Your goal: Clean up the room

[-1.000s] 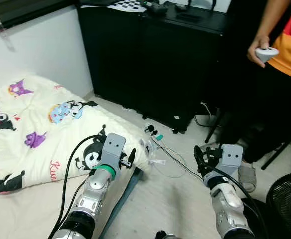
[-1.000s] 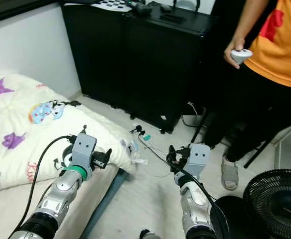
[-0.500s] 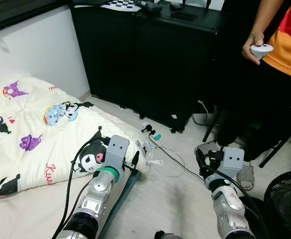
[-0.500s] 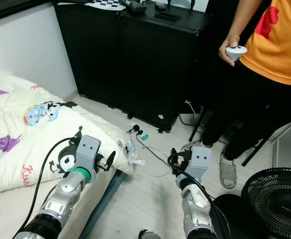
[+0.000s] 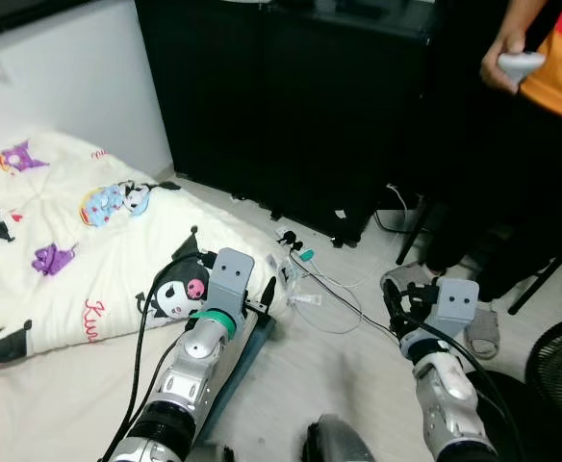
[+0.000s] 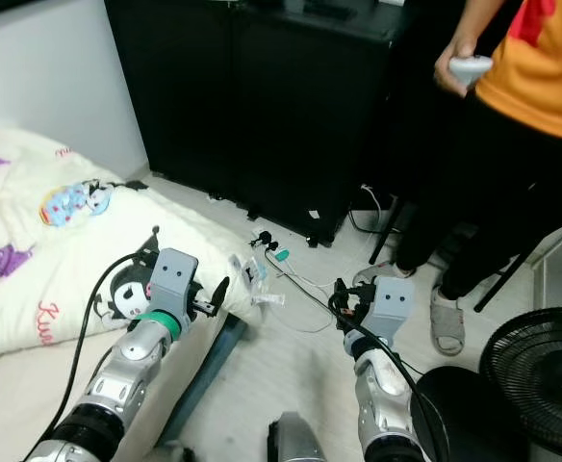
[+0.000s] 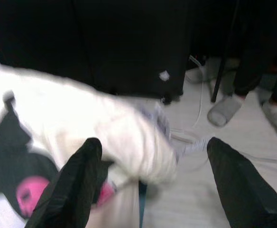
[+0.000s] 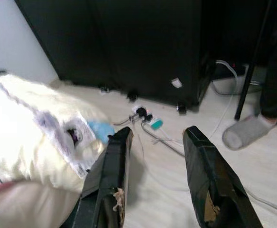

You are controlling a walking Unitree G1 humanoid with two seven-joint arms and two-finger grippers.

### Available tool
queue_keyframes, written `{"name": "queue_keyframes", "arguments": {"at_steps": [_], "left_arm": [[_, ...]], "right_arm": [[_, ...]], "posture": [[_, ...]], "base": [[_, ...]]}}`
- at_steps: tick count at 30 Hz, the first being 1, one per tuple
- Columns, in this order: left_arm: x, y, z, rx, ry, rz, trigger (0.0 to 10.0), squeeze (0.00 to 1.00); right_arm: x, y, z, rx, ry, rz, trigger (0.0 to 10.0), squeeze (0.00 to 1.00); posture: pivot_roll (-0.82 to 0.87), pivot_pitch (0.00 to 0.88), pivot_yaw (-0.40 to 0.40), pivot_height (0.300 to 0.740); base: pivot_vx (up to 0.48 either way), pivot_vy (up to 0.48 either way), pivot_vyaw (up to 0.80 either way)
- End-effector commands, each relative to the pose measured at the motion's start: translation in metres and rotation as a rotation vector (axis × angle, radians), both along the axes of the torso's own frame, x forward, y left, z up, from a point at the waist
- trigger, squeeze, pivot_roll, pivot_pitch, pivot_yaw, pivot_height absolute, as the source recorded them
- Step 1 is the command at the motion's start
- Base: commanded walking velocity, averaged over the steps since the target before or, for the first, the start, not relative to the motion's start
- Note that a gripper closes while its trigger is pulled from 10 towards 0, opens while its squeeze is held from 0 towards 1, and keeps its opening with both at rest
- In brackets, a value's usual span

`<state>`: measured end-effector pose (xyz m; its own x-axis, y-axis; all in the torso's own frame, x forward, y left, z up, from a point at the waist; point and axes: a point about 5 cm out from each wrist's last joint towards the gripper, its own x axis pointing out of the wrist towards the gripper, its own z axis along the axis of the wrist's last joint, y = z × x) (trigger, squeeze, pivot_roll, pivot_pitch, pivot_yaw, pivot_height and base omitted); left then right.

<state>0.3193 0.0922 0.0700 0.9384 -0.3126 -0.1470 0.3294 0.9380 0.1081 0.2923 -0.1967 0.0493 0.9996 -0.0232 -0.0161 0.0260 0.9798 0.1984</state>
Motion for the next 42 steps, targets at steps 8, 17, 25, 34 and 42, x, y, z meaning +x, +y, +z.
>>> {"name": "queue_keyframes", "arguments": {"at_steps": [8, 17, 25, 34, 42], "left_arm": [[-0.003, 0.002, -0.004, 0.001, 0.024, 0.002, 10.0, 0.0], [0.003, 0.005, 0.006, -0.01, 0.0, 0.027, 10.0, 0.0], [0.007, 0.016, 0.015, 0.0, -0.025, 0.082, 10.0, 0.0], [0.006, 0.052, 0.021, 0.053, -0.032, 0.179, 10.0, 0.0], [-0.001, 0.081, 0.031, 0.082, -0.05, 0.245, 10.0, 0.0]], "right_arm": [[-0.002, -0.013, 0.004, -0.003, -0.018, -0.043, 10.0, 0.0], [0.005, -0.039, 0.03, -0.113, -0.105, -0.105, 10.0, 0.0], [0.008, -0.07, 0.045, -0.223, -0.106, -0.21, 10.0, 0.0], [0.043, -0.06, 0.059, -0.2, -0.063, -0.105, 10.0, 0.01], [0.061, -0.045, 0.071, -0.218, -0.057, -0.073, 10.0, 0.0]], "posture": [[-0.03, 0.064, 0.055, 0.606], [-0.02, 0.07, 0.064, 0.606], [-0.01, 0.087, 0.078, 0.606], [0.04, 0.168, 0.1, 0.606], [0.11, 0.209, 0.086, 0.606]], "base": [[0.0, 0.0, 0.0], [0.0, 0.0, 0.0], [0.0, 0.0, 0.0], [0.0, 0.0, 0.0], [0.0, 0.0, 0.0]]}}
